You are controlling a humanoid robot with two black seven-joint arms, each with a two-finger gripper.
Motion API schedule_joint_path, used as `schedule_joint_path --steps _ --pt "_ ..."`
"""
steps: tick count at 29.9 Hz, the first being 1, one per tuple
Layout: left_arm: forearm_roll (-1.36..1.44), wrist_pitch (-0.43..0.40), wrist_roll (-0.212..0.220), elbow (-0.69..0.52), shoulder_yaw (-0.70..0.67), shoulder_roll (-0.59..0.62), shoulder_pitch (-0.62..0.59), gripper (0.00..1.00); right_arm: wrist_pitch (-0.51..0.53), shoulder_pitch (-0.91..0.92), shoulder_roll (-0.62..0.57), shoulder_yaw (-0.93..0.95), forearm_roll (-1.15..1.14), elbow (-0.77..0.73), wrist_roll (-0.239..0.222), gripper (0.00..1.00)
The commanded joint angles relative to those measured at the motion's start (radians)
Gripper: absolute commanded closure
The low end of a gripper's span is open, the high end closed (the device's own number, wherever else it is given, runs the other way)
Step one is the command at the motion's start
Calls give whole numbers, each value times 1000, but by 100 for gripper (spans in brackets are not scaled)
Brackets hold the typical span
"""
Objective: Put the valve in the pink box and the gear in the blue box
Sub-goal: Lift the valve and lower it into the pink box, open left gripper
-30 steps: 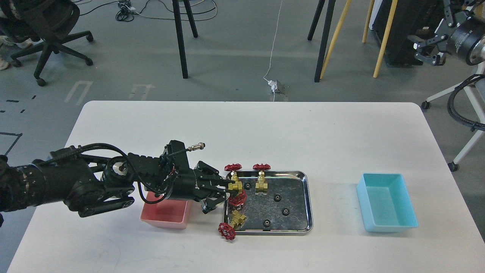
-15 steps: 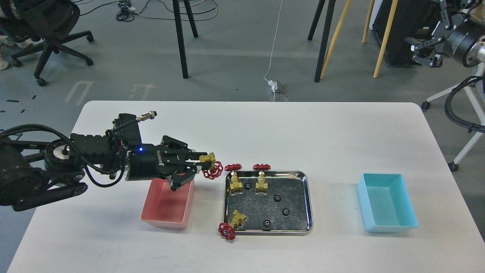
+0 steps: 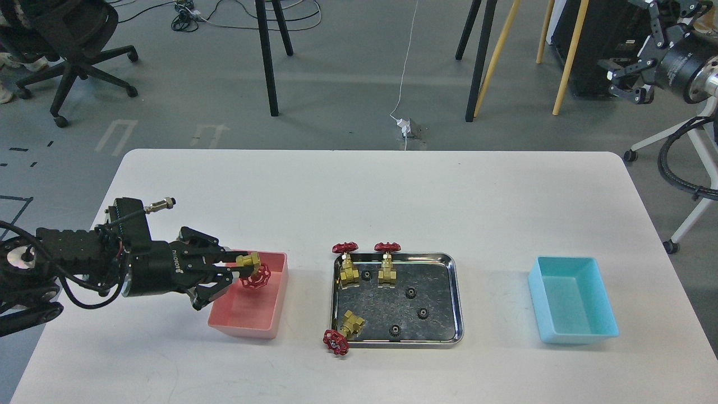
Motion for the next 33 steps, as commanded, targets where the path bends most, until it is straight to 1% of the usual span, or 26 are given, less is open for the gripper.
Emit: schedule_joint_path --steps 1,8,13,16,21,23,26,28,31,33 --pt "0 0 0 23 0 -5 25 86 0 -2 -4 1 1 0 0 1" --pt "1 0 0 77 0 -65 65 85 0 -7 -4 1 1 0 0 1" --pt "1 0 0 130 1 -92 69 79 0 -8 -4 1 3 0 0 1" --pt "-2 0 0 155 1 -103 76 72 0 -10 -4 3 3 0 1 1" --pt "-10 0 0 155 0 -105 74 58 0 -11 -4 3 4 0 1 1" --pt "-10 0 0 155 0 -103 76 55 0 -11 -4 3 4 0 1 1" --pt "-11 0 0 149 -2 -100 76 44 0 -13 -4 3 4 2 1 1" --pt "-11 1 0 138 -6 -96 74 40 0 -13 -4 1 3 2 1 1" --pt "-16 26 0 112 -41 -88 74 29 0 -13 -3 -13 -5 14 1 1" --pt "-37 29 0 98 -67 -85 74 28 0 -10 2 -20 -16 43 0 1"
